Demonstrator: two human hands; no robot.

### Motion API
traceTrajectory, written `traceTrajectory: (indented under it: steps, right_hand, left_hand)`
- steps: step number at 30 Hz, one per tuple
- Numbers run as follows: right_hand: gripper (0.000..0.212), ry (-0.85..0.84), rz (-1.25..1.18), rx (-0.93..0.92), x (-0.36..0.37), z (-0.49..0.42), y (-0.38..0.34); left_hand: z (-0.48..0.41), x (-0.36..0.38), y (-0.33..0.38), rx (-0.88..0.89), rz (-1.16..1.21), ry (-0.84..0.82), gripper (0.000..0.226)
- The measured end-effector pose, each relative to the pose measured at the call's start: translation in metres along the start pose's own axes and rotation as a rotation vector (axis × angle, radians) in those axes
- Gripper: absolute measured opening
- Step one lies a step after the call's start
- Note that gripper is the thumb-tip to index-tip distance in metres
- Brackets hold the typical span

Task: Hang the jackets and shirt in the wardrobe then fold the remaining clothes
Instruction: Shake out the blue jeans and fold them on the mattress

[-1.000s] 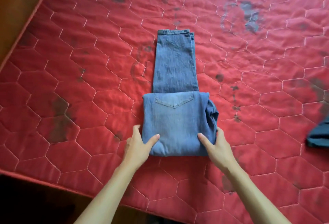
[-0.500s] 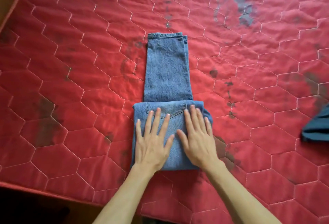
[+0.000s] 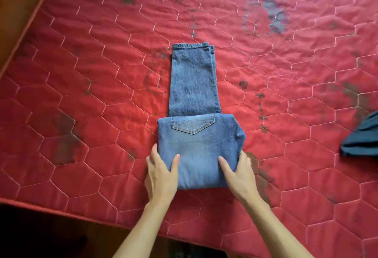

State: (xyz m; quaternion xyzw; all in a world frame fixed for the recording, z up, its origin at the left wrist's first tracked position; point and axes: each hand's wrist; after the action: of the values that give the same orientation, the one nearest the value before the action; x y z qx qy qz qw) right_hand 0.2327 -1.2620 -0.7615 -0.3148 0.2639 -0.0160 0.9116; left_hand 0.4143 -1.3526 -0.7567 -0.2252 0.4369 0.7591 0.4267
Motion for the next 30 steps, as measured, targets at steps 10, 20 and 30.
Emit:
traceTrajectory:
  steps: [10, 20, 30]
  right_hand:
    - [0.035, -0.213, -0.168, 0.26, 0.007, 0.072, 0.033]
    - [0.043, -0.222, -0.298, 0.265, -0.017, 0.153, 0.051]
    - [0.045, -0.312, -0.423, -0.149, -0.057, 0.049, -0.085]
  left_hand:
    - [0.053, -0.038, -0.055, -0.178, 0.05, -0.25, 0.089]
    - [0.103, -0.078, -0.076, -0.092, 0.455, -0.415, 0.082]
    - [-0.024, -0.112, 0.021, -0.171, 0.659, -0.313, 0.057]
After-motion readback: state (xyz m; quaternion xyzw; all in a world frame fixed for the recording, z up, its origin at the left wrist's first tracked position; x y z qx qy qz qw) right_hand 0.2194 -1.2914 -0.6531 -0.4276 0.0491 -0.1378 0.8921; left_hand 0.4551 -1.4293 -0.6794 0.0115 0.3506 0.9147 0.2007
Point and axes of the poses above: each hand's wrist, its own z-axis away from the middle knuckle, its own x-axis out of the palm, y = z × x, and after that the axes turned 7 degrees about -y, right-handed
